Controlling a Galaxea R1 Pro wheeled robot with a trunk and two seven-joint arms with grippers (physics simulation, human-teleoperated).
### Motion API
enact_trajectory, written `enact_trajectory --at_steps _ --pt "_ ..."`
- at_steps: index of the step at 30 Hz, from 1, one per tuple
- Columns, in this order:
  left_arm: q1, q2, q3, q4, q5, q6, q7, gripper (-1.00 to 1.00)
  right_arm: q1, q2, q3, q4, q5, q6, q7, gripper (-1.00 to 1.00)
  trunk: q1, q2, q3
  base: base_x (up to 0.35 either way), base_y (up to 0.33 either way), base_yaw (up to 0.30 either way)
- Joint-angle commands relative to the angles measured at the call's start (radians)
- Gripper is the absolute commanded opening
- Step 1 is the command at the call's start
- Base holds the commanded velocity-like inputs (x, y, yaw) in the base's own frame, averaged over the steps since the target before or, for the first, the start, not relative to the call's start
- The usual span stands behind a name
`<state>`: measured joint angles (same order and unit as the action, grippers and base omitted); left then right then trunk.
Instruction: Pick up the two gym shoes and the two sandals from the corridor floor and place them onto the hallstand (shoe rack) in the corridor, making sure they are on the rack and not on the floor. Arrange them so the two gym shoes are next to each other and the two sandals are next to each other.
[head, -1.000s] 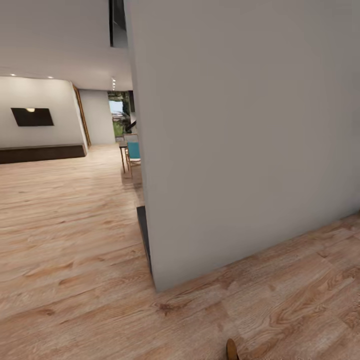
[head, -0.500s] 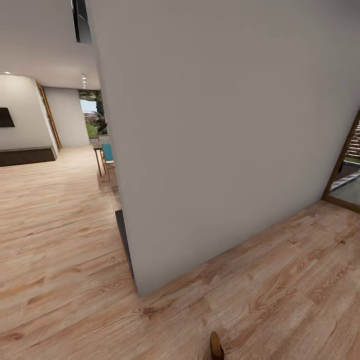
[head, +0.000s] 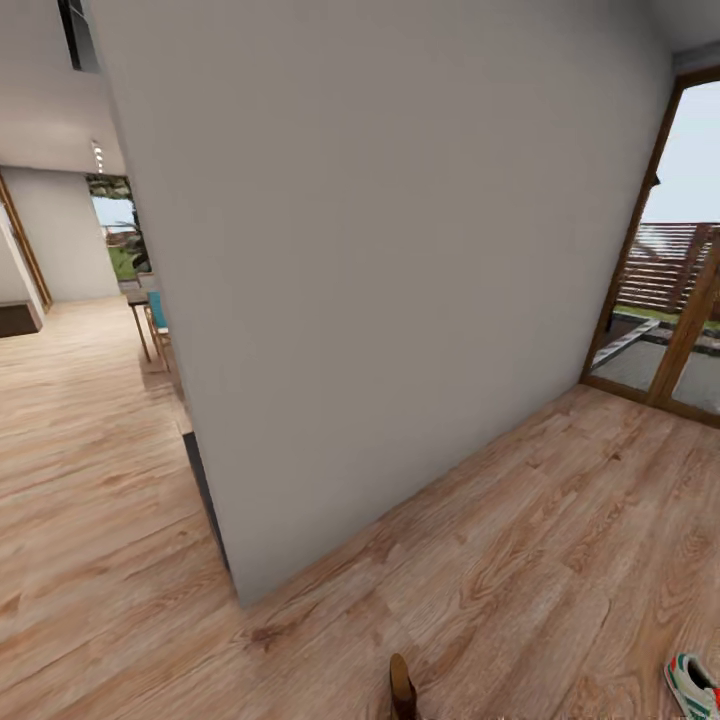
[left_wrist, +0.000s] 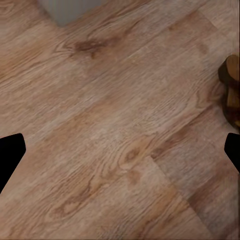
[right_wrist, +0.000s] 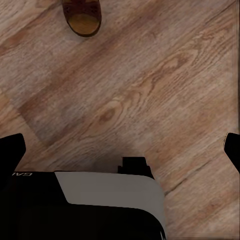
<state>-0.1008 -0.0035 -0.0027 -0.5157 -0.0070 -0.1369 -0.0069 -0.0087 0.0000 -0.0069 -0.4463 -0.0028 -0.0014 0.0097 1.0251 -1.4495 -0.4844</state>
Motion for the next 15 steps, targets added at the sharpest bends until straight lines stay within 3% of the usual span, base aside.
enact_trajectory --at_steps 1,8,15 --pt "0.0 0.0 0.0 0.0 -0.001 -0.003 -0.001 1.0 -0.001 0.0 -0.001 0.0 0.0 0.0 0.001 1.0 0.0 -0.001 -0.001 0.0 0.0 -0.289" --pt "0.0 0.0 0.0 0.0 -0.001 -0.003 -0.001 1.0 -0.001 0.0 -0.001 0.0 0.0 0.0 0.001 1.0 0.0 -0.001 -0.001 0.034 -0.006 -0.289" --pt "0.0 -0.001 0.0 0.0 -0.001 -0.003 -0.001 1.0 -0.001 0.0 -0.001 0.0 0.0 0.0 0.001 1.0 0.0 -0.001 -0.001 0.207 -0.134 -0.287"
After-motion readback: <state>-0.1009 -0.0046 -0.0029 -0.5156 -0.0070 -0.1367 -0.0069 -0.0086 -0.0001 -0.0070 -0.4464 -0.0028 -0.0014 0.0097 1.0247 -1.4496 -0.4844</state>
